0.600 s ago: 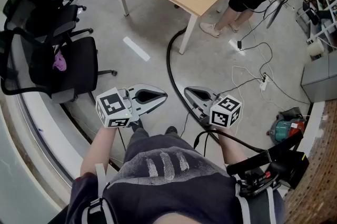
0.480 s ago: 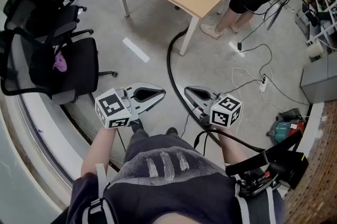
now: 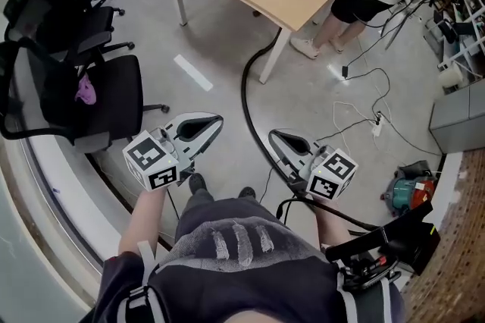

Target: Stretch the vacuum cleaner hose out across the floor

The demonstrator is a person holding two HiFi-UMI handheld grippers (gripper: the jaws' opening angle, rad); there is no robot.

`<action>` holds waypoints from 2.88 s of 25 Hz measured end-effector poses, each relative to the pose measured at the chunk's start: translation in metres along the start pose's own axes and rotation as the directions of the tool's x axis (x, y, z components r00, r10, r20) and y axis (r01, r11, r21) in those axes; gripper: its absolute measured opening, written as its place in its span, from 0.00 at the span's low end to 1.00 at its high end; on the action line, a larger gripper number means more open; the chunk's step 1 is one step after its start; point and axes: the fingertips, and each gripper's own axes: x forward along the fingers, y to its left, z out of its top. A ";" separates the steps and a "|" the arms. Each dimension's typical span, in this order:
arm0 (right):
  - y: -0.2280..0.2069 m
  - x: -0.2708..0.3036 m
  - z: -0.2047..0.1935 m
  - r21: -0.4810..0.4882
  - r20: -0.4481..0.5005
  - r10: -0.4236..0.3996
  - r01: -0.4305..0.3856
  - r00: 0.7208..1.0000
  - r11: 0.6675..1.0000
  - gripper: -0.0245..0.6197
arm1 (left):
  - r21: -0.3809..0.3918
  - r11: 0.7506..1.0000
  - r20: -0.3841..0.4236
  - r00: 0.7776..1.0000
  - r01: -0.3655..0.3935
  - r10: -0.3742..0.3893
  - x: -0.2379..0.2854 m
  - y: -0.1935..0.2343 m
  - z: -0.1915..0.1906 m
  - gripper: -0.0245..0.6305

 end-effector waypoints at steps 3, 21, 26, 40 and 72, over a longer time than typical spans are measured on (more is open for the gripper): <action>-0.005 0.003 0.000 0.016 -0.010 0.001 -0.001 1.000 1.000 0.05 | -0.060 0.996 0.029 0.997 -0.064 0.066 -0.011 0.017 -0.001 0.05; 0.039 0.150 -0.009 0.051 -0.129 -0.073 0.080 0.989 0.995 0.05 | -0.066 0.997 0.020 0.999 -0.039 0.041 -0.130 0.114 -0.007 0.05; 0.031 0.178 -0.030 0.078 -0.187 -0.096 0.112 0.978 0.991 0.05 | -0.076 0.997 -0.004 1.000 -0.029 0.029 -0.132 0.134 -0.016 0.05; -0.098 0.216 -0.029 0.166 -0.164 -0.106 0.134 0.981 0.977 0.05 | -0.029 0.998 -0.181 0.982 -0.064 0.058 -0.043 0.202 -0.014 0.05; -0.300 0.441 0.007 -0.018 -0.451 -0.238 0.258 0.860 0.966 0.05 | -0.079 0.996 -0.236 0.970 0.035 -0.053 0.008 0.491 -0.051 0.05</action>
